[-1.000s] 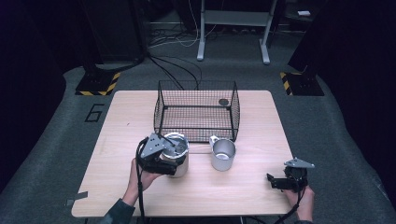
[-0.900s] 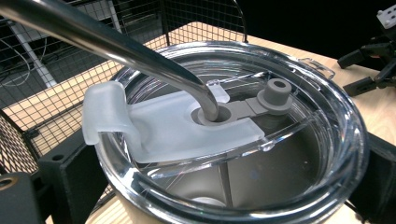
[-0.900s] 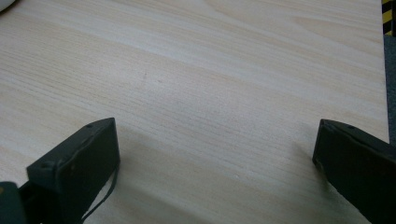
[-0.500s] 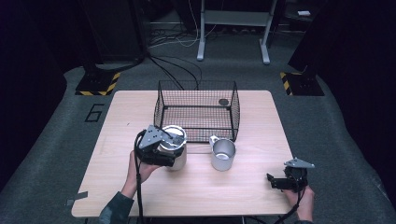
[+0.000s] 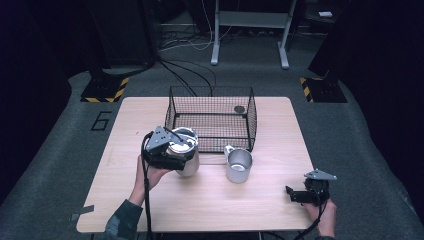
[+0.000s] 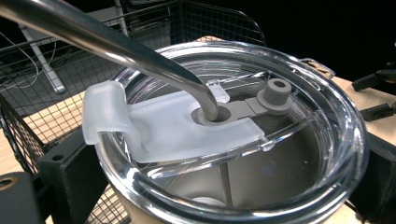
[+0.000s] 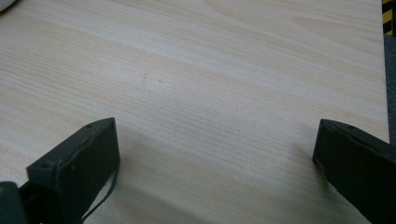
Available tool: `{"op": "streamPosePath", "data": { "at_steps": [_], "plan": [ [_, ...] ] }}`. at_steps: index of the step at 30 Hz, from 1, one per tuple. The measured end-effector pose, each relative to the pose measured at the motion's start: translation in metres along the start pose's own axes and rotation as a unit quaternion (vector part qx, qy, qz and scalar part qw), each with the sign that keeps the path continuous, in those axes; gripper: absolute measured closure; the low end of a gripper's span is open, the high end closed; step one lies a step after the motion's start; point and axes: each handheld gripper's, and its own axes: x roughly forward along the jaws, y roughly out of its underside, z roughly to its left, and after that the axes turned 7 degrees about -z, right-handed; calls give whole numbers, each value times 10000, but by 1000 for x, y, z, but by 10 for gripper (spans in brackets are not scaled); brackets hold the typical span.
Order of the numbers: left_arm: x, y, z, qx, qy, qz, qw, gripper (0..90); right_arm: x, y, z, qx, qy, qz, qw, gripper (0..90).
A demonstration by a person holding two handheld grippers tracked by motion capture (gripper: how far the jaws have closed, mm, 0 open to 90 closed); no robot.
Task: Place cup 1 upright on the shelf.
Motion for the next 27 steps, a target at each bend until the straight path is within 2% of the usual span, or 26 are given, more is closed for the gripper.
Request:
{"op": "streamPosePath", "data": {
  "at_steps": [9, 16, 27],
  "plan": [
    [-3, -13, 4, -7, -9, -105, 9999, 40, 0, 0, 0, 19, -4, 9, 10000, 1],
    [-1, -20, 6, -15, 21, -90, 10000, 40, 0, 0, 0, 19, -4, 9, 10000, 1],
    [-1, -39, 13, 7, 16, -105, 9999, 40, 0, 0, 0, 1, 1, 1, 10000, 1]
  ]
}}
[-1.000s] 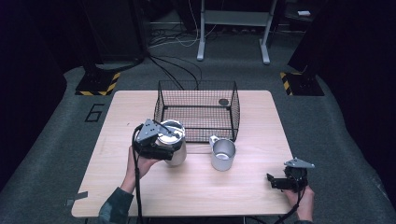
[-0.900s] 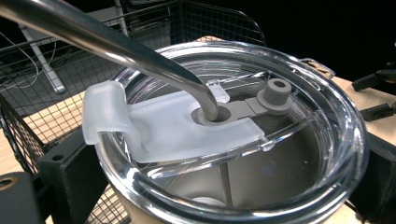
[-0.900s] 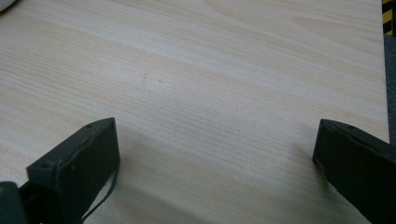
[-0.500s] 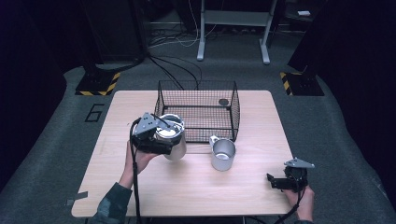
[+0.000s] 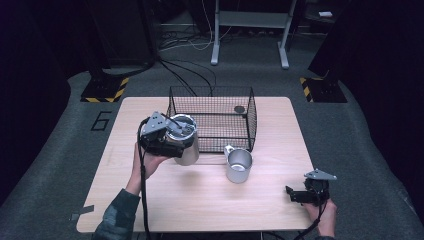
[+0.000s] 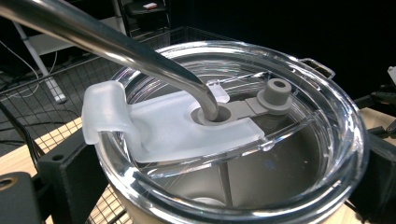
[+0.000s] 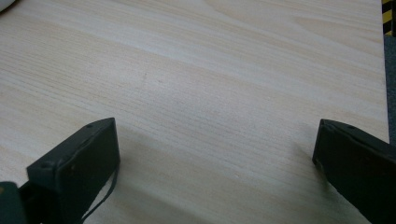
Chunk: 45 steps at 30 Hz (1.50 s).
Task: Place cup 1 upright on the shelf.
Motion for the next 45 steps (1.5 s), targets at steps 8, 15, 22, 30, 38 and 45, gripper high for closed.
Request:
{"op": "streamPosePath", "data": {
  "at_steps": [8, 15, 22, 30, 38, 45],
  "plan": [
    [3, -14, 5, 95, -5, -35, 9999, 40, 0, 0, 0, 6, -2, 2, 10000, 1],
    [5, -24, 9, 118, -27, -45, 9999, 40, 0, 0, 0, 2, 2, 0, 10000, 1],
    [9, -35, 15, 155, -119, -86, 9998, 40, 0, 0, 0, 1, 3, -1, 10000, 1],
    [15, -45, 21, 240, -214, -76, 9995, 40, 0, 0, 0, 2, 3, -1, 10000, 1],
    [23, -50, 30, 197, -277, -84, 9994, 40, 0, 0, 0, 2, 3, -1, 10000, 1],
    [31, -55, 37, 182, -351, -116, 9991, 40, 0, 0, 0, 2, 1, -1, 10000, 1]
  ]
}}
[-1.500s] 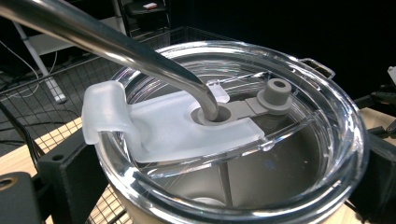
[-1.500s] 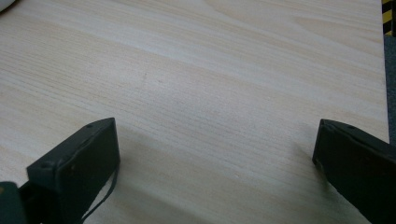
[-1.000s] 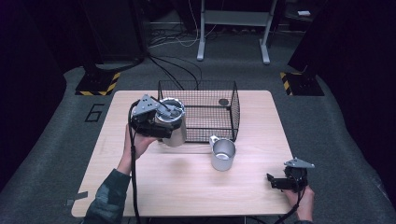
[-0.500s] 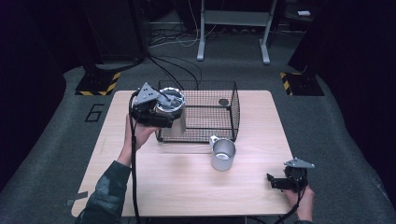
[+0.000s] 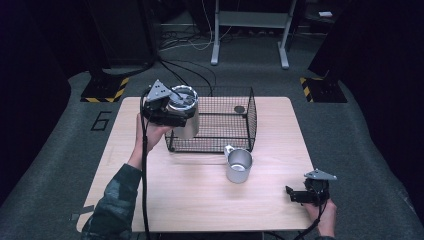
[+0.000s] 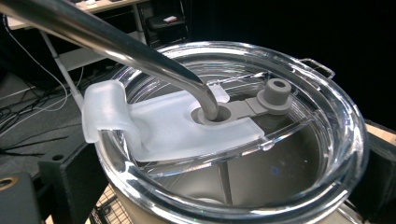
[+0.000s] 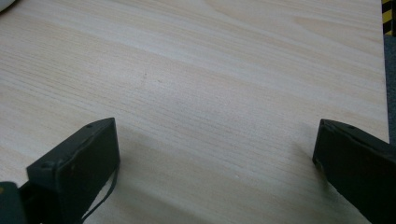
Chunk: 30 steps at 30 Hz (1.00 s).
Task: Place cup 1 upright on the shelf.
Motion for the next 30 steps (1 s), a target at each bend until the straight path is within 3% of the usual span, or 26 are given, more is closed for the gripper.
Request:
{"op": "streamPosePath", "data": {
  "at_steps": [17, 30],
  "plan": [
    [28, -6, 18, -33, -246, 70, 9997, 40, 0, 0, 0, 17, -3, 10, 10000, 1],
    [50, 2, 24, -174, -417, 159, 9989, 40, 0, 0, 0, -1, 1, 0, 10000, 1]
  ]
}}
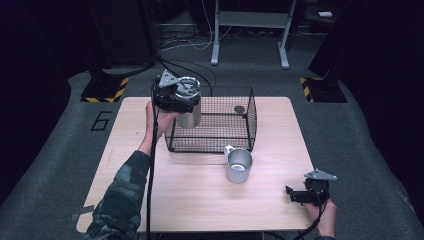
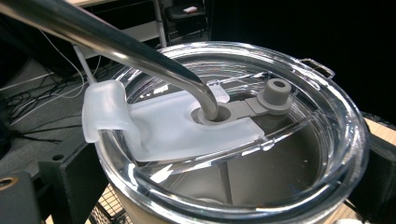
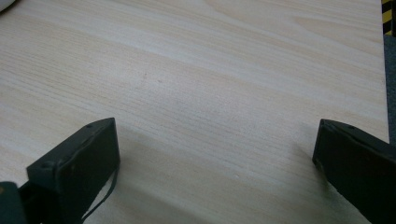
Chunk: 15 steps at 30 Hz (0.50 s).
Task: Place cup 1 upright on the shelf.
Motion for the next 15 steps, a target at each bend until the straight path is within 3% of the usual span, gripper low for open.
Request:
{"op": "streamPosePath", "data": {
  "at_steps": [15],
  "plan": [
    [25, 17, 4, -94, -92, 219, 9997, 39, 0, 0, 0, -4, 3, -2, 10000, 1]
  ]
}}
